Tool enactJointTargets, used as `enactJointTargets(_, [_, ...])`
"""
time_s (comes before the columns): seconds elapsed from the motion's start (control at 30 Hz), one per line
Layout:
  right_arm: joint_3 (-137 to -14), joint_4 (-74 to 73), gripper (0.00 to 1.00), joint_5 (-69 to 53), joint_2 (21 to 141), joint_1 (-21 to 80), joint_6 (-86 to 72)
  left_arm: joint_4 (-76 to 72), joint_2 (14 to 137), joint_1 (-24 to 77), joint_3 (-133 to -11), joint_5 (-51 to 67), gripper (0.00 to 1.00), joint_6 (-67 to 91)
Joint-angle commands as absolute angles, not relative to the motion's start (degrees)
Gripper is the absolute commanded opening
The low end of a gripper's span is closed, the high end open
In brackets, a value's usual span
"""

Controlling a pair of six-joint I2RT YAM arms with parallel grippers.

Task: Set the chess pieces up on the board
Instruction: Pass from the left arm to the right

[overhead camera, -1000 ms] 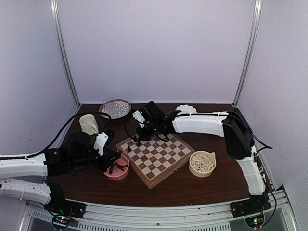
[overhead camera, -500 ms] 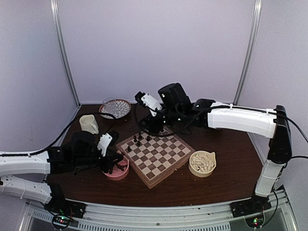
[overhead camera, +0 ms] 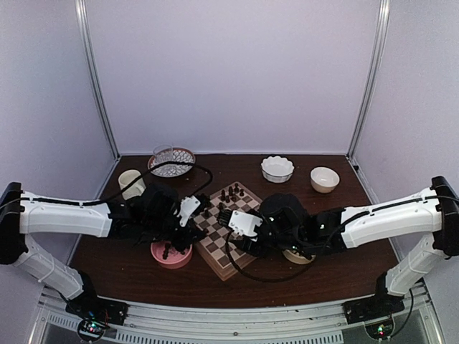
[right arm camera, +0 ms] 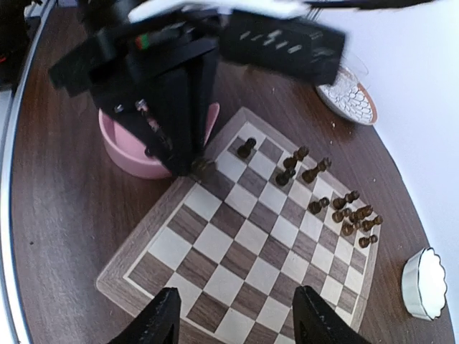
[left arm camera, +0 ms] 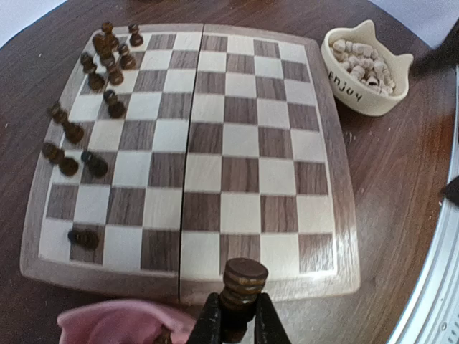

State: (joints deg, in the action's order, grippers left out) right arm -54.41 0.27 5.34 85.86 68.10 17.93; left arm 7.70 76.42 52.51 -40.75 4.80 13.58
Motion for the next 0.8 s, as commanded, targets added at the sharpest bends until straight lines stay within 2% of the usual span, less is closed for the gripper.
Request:
enactJointTargets(0.0, [-50.98,7.86,0.58,8.09,84.84,68.05,22.17,4.42,84.38,52.64,-48.30,7.50,0.00,12.56])
enactJointTargets(0.2, [-41.48,20.61,0.58,10.97,81.96,68.03,28.50,2.44,94.55,52.65,-56.27,13.48,0.00,12.96])
enactJointTargets(0.4, [-44.54,16.50,0.64,12.84,86.79,68.41,33.82,6.09,92.90,52.65,-54.30,19.67,0.02,10.25])
enactJointTargets(0.5, [-46.13,15.48,0.64,13.05,89.57,68.92,35.47,10.89,91.76,52.65,-54.11,20.28,0.03,7.68])
enactJointTargets(0.77, [-51.08,14.04,0.63,20.49,97.36,72.56,39.59,10.28,94.09,52.64,-54.57,25.13,0.03,9.44])
